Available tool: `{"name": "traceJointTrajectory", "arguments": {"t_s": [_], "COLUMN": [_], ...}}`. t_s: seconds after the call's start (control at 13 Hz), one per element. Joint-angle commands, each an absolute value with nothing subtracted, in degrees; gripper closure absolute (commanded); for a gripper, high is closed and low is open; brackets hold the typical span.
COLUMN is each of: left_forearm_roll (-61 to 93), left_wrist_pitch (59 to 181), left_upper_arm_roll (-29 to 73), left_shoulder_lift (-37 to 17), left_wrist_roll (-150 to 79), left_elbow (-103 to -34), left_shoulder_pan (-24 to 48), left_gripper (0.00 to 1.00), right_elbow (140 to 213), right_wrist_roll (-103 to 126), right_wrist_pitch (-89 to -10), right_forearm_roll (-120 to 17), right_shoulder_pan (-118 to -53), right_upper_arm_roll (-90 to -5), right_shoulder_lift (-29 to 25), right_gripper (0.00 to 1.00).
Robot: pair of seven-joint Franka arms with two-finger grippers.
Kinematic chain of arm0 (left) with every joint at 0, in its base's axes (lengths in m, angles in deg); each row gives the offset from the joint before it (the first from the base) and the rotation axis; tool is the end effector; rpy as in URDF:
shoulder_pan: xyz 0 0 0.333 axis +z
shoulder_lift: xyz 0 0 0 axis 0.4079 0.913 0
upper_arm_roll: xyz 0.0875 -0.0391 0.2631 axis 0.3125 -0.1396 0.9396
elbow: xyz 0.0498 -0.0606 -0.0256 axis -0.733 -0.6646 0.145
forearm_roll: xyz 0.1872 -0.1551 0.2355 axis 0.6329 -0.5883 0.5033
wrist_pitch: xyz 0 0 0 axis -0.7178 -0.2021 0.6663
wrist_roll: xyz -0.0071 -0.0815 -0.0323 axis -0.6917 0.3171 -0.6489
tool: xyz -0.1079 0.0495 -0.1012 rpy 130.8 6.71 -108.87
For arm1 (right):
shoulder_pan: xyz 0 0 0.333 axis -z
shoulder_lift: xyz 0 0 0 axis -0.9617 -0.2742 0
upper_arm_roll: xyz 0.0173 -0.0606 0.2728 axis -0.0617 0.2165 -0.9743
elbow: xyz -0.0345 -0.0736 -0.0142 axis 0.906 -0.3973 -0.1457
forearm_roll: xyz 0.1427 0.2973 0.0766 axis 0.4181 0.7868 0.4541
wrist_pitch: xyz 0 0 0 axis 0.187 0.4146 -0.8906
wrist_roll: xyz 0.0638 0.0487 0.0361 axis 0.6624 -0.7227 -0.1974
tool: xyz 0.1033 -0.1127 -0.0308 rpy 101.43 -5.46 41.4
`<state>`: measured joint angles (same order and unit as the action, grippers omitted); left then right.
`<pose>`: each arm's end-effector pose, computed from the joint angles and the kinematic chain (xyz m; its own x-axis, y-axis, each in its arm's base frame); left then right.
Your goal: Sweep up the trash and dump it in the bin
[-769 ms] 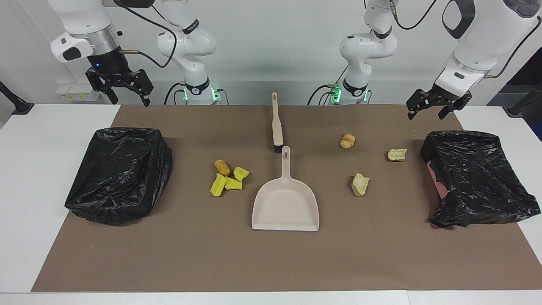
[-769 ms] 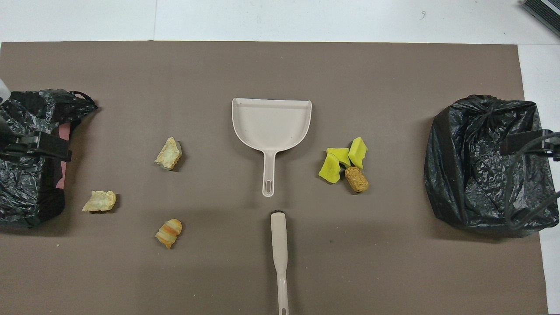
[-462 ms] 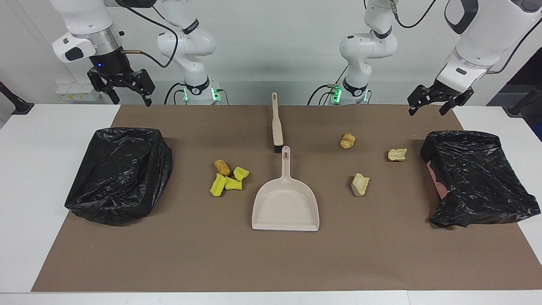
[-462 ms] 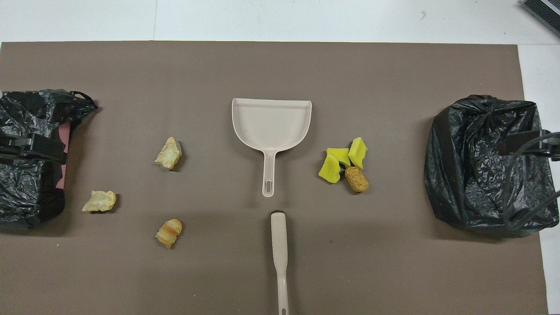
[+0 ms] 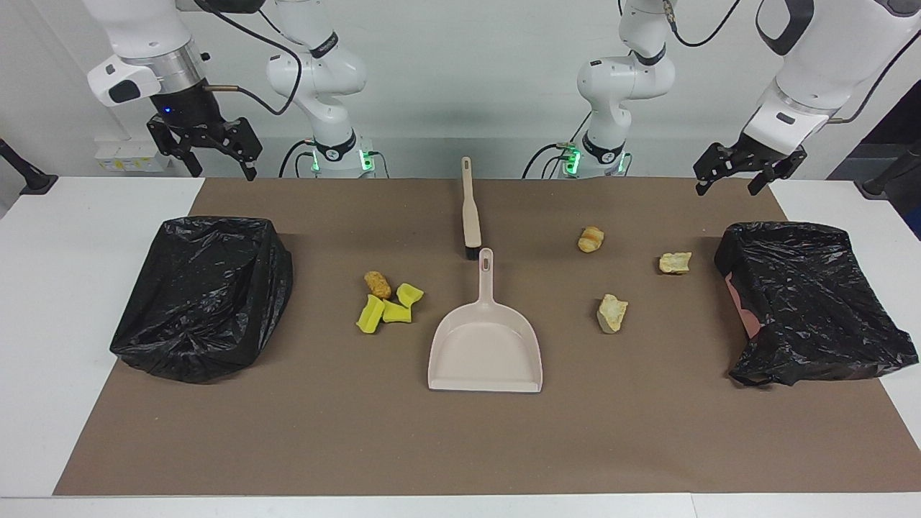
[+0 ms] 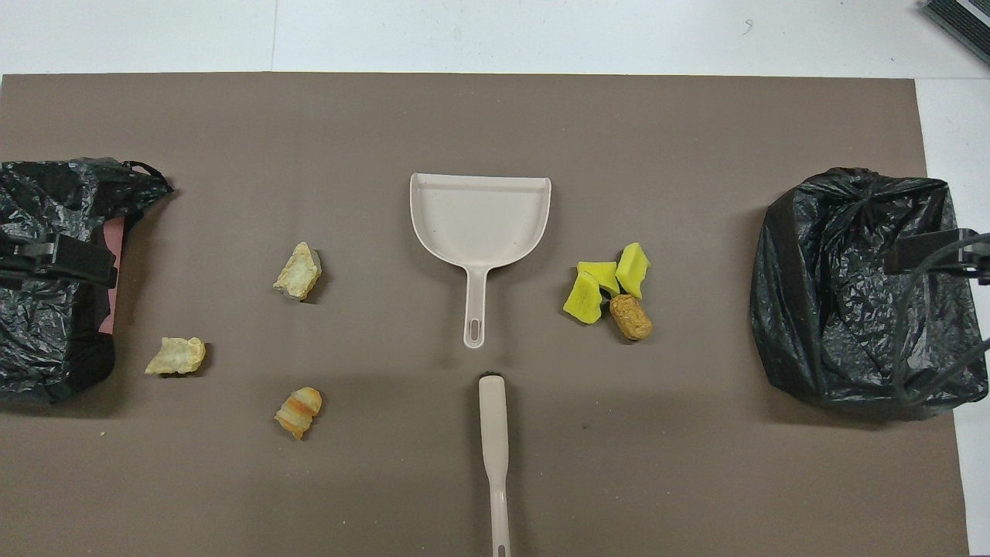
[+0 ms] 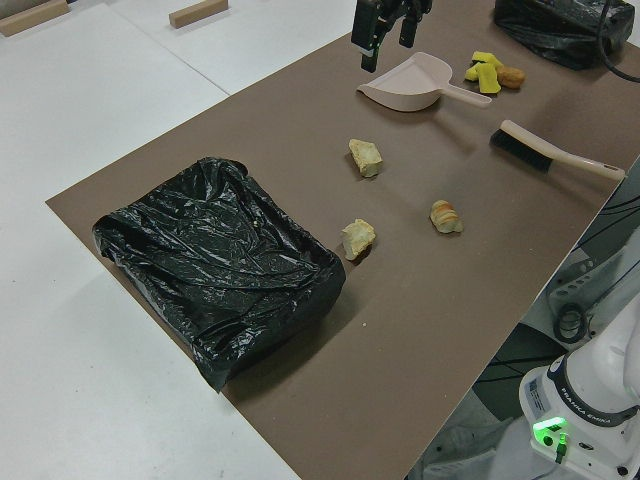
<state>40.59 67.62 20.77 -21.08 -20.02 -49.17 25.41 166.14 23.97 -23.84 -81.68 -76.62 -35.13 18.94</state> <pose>0.4817 -0.0260 0.5399 0.9966 -0.0522 -0.0632 -0.0521 -0.9986 0.0021 0.4756 -0.0224 0.5667 0.9893 -0.1307 0.0654 -0.1293 -0.9913 -0.0252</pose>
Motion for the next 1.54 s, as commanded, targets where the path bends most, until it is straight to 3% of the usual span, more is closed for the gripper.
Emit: {"name": "traceJointTrajectory", "arguments": {"t_s": [0.0, 0.31, 1.46], "left_forearm_roll": [41.1, 41.1, 41.0], "left_wrist_pitch": [68.1, 68.1, 68.0], "left_upper_arm_roll": [20.4, 20.4, 20.2], "left_shoulder_lift": [-21.8, -22.9, -24.0], "left_wrist_roll": [-19.8, -19.8, -19.7], "left_elbow": [-49.4, -50.9, -52.8], "left_shoulder_pan": [25.7, 25.5, 25.3], "left_gripper": [0.0, 0.0, 0.0], "right_elbow": [166.3, 169.2, 170.2], "right_wrist_roll": [21.9, 22.2, 22.1], "right_wrist_pitch": [-23.7, -22.2, -22.2], "right_forearm_roll": [-81.5, -81.5, -81.5], "right_shoulder_pan": [-76.1, -76.4, -75.8], "right_upper_arm_roll": [-35.8, -35.8, -35.8], "right_shoulder_lift": [19.2, 21.3, 21.3], "right_gripper": [0.0, 0.0, 0.0]}}
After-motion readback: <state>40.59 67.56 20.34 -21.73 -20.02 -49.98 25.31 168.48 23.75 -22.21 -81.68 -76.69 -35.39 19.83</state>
